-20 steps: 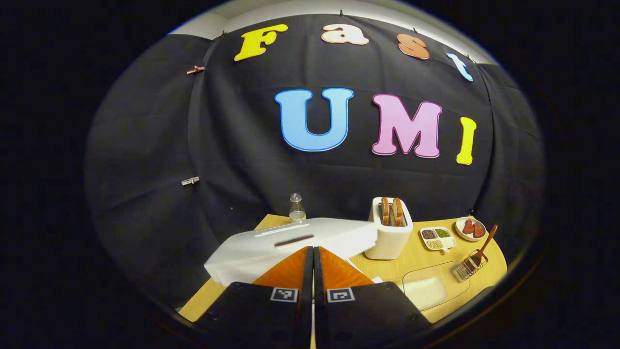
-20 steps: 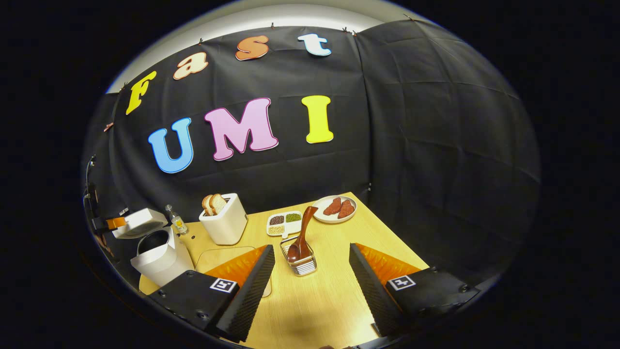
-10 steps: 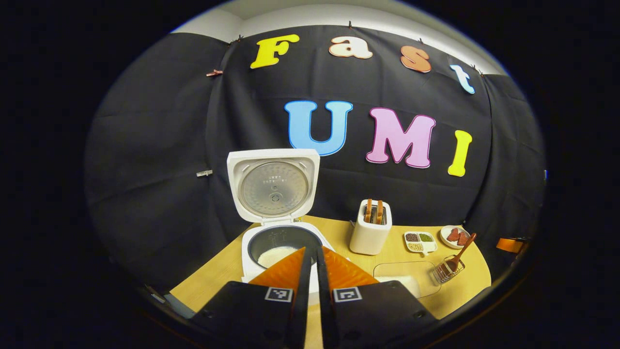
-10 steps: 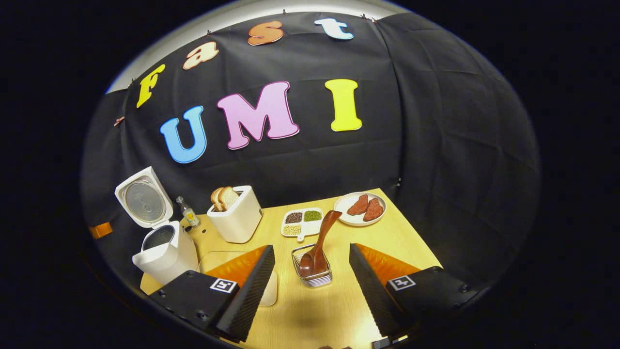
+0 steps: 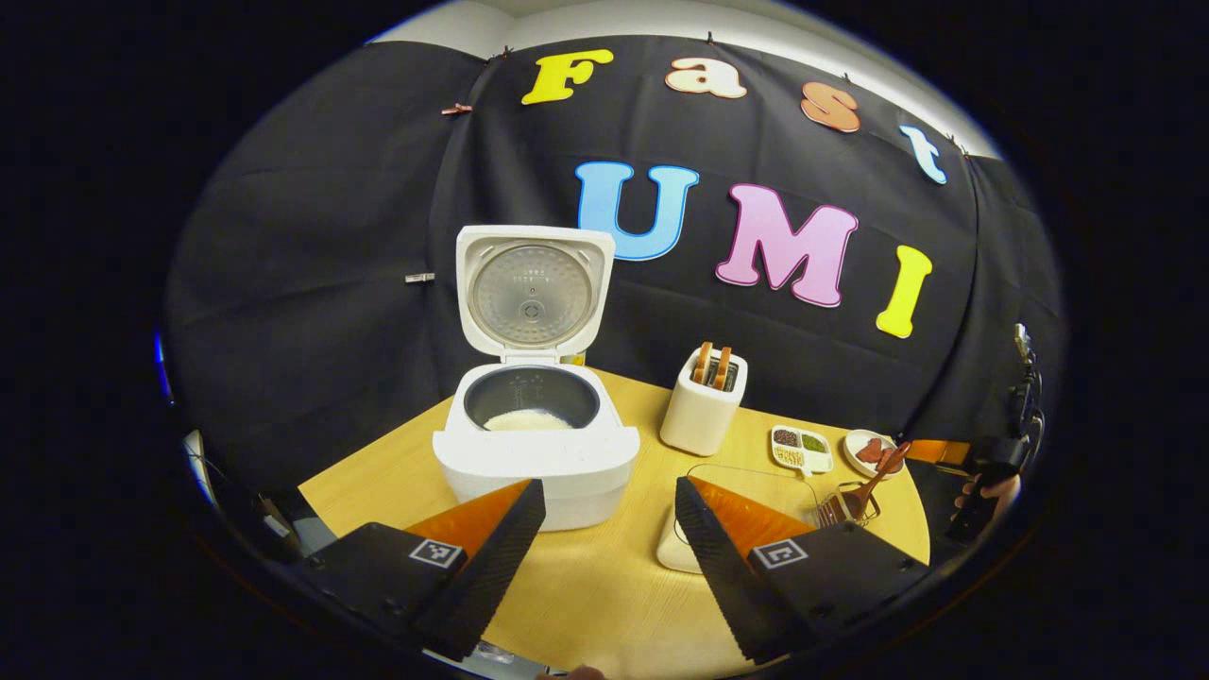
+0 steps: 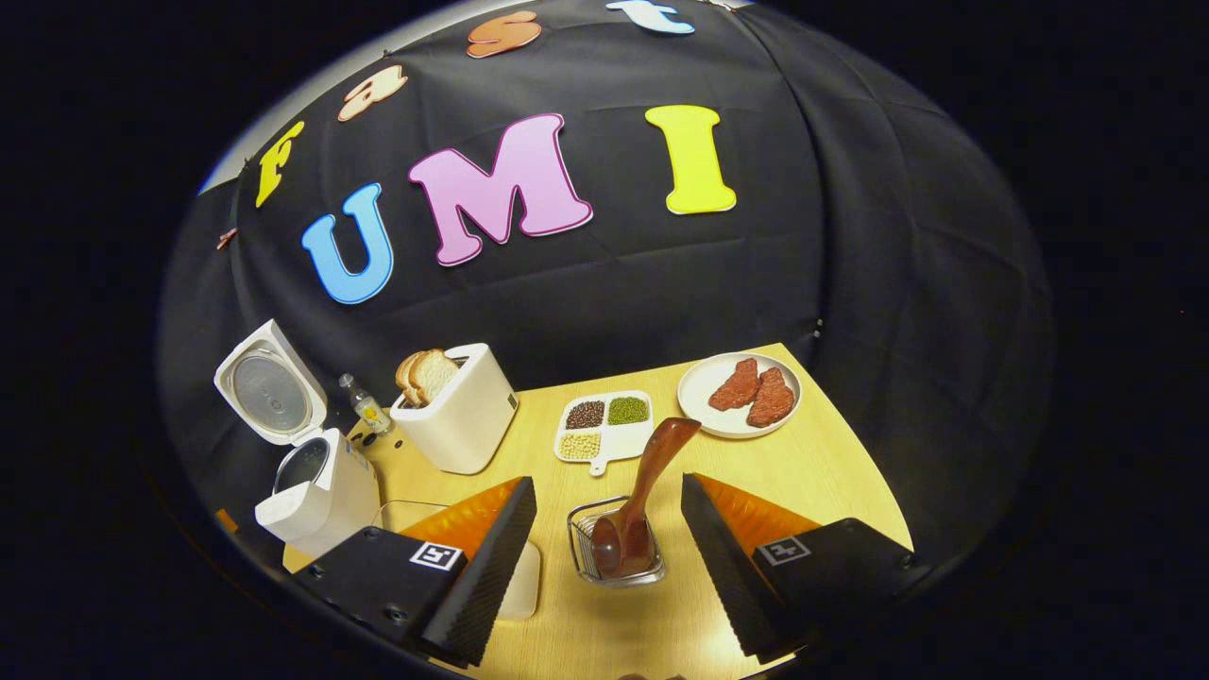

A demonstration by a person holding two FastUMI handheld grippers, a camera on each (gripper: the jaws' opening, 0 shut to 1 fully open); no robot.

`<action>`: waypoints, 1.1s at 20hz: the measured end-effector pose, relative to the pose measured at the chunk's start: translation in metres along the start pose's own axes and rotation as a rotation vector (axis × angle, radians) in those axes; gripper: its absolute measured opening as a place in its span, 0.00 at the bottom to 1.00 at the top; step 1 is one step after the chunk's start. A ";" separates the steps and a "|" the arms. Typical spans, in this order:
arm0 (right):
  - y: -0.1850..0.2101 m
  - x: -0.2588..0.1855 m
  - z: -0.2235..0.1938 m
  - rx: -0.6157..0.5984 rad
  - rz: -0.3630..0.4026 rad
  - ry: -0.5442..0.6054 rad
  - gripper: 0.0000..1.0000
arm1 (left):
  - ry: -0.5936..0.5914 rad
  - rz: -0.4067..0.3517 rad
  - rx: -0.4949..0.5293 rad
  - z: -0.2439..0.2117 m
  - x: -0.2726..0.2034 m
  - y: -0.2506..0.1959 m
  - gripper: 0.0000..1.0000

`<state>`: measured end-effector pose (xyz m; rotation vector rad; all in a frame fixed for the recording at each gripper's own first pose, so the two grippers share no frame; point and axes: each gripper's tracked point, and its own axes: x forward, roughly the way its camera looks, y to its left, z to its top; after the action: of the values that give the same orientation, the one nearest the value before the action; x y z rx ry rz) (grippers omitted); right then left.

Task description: Close the left gripper, press the button to open the rice cooker; take a wooden spoon from the chopstick holder with the right hand, scoop a spoonful of rice and pour it into the rice cooker, then put the wooden spoon back into the chopstick holder.

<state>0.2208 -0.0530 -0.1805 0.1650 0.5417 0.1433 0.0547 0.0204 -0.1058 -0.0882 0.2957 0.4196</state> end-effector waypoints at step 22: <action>-0.031 0.127 -0.047 0.055 -0.005 0.129 0.31 | 0.123 0.044 0.067 -0.068 -0.005 -0.025 0.96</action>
<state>0.3069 -0.0553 -0.2895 0.2085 0.6752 0.1344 0.0430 -0.0145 -0.1682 -0.0420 0.4327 0.4486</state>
